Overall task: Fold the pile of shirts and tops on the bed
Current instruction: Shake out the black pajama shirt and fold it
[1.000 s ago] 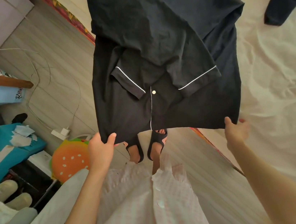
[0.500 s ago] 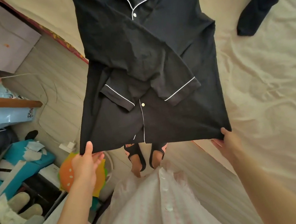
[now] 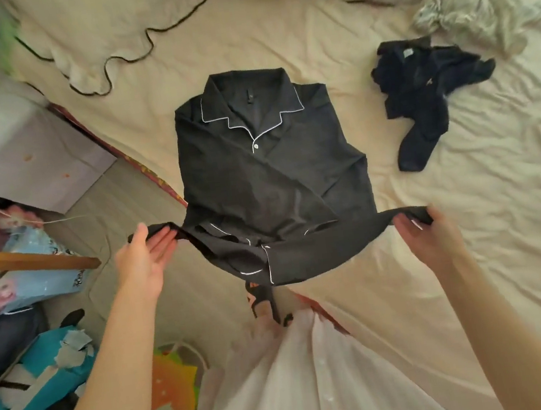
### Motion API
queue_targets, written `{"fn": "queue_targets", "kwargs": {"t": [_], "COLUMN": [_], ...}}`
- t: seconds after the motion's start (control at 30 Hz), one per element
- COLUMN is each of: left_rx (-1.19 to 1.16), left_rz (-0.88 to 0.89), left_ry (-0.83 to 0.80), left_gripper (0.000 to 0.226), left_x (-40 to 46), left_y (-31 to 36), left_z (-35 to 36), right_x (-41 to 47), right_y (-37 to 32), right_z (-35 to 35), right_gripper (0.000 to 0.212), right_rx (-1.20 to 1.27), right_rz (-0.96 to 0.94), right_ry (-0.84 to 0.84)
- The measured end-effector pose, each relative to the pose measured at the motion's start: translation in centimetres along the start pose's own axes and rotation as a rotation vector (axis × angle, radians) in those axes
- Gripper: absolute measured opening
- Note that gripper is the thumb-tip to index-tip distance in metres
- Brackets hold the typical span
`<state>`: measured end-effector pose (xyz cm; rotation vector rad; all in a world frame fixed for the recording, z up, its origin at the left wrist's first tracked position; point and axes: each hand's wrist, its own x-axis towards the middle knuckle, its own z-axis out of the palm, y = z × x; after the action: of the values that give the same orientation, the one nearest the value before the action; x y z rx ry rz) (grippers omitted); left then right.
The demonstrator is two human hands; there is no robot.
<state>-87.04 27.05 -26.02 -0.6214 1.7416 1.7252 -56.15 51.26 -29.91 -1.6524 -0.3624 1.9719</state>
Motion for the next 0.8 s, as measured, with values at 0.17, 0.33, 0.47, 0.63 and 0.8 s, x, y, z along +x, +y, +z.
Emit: {"fn": "queue_targets", "kwargs": {"t": [0.17, 0.33, 0.47, 0.63, 0.8], "left_rx": [-0.131, -0.153, -0.095, 0.126, 0.375], "left_rz": [0.047, 0.07, 0.109, 0.144, 0.176], "left_ry": [-0.115, -0.143, -0.169, -0.204, 0.021], "left_gripper": [0.028, 0.046, 0.044, 0.04, 0.03], "left_x": [5.5, 14.0, 21.2, 28.5, 29.3], "left_y": [5.0, 10.5, 13.5, 12.6, 6.5], "left_z": [5.2, 10.9, 16.5, 21.2, 19.6], "right_x": [4.3, 10.4, 17.0, 24.7, 25.3], "right_y": [-6.2, -11.7, -15.0, -15.9, -11.9], "right_z": [7.6, 15.1, 21.2, 25.7, 23.4], "right_gripper": [0.02, 0.027, 0.031, 0.043, 0.04], "right_rx": [0.306, 0.411, 0.33, 0.075, -0.162], "right_rz": [-0.132, -0.102, -0.153, -0.195, -0.141], "right_ry": [0.014, -0.006, 0.01, -0.033, -0.015]}}
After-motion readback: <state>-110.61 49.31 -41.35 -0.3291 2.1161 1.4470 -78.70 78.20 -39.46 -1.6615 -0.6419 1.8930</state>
